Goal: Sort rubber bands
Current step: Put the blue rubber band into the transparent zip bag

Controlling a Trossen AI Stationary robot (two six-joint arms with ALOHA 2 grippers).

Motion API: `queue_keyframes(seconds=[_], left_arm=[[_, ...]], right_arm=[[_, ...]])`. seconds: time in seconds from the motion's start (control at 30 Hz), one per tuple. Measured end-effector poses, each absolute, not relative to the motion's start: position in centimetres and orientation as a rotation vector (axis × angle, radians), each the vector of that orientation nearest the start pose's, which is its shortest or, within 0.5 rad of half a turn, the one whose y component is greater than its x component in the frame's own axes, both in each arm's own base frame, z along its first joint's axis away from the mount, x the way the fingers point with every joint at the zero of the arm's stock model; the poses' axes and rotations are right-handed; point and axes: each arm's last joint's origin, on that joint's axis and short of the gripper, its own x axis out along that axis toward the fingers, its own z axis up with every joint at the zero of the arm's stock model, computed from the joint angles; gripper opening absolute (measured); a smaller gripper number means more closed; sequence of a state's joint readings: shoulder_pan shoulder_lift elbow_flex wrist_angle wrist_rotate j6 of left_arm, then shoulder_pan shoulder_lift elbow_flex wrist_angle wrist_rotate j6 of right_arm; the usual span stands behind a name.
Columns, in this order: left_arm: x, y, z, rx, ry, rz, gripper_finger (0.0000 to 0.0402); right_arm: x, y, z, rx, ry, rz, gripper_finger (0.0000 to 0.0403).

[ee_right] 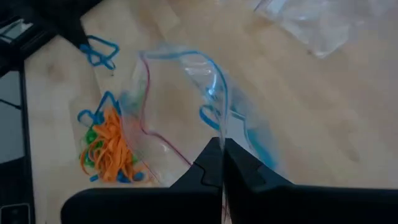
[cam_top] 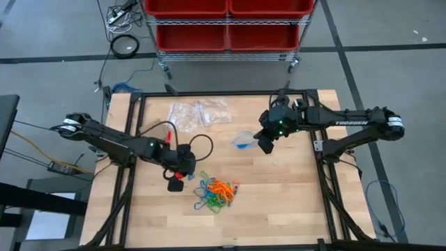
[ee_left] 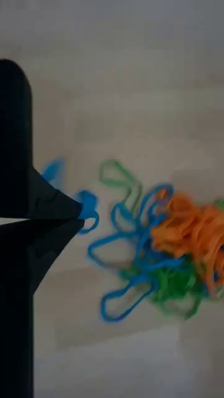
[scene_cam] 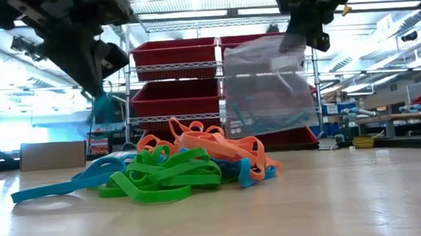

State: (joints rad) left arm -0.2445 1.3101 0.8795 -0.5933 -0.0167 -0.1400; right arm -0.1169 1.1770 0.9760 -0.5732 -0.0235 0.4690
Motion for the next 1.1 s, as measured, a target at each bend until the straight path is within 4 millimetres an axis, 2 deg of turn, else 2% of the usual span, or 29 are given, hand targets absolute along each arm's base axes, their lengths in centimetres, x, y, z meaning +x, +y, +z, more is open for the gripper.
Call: queue_keyframes(seconds=[0.1, 0.43, 0.83, 1.1], left_arm=[[24.6, -6.0, 23.1, 0.012, 0.976, -0.117, 0.0001], [25.1, -5.7, 23.0, 0.014, 0.959, -0.091, 0.0004], [25.5, -5.8, 23.2, 0.002, 0.915, -0.092, 0.0027], [25.8, -5.9, 22.9, 0.02, 0.918, -0.109, 0.0007]], right_arm=[[23.9, -2.7, 28.9, 0.499, 0.729, -0.266, 0.0], [23.8, -2.7, 29.1, 0.502, 0.717, -0.256, 0.0], [23.9, -2.7, 29.1, 0.502, 0.714, -0.255, 0.0], [23.9, -2.7, 29.1, 0.501, 0.714, -0.255, 0.0]])
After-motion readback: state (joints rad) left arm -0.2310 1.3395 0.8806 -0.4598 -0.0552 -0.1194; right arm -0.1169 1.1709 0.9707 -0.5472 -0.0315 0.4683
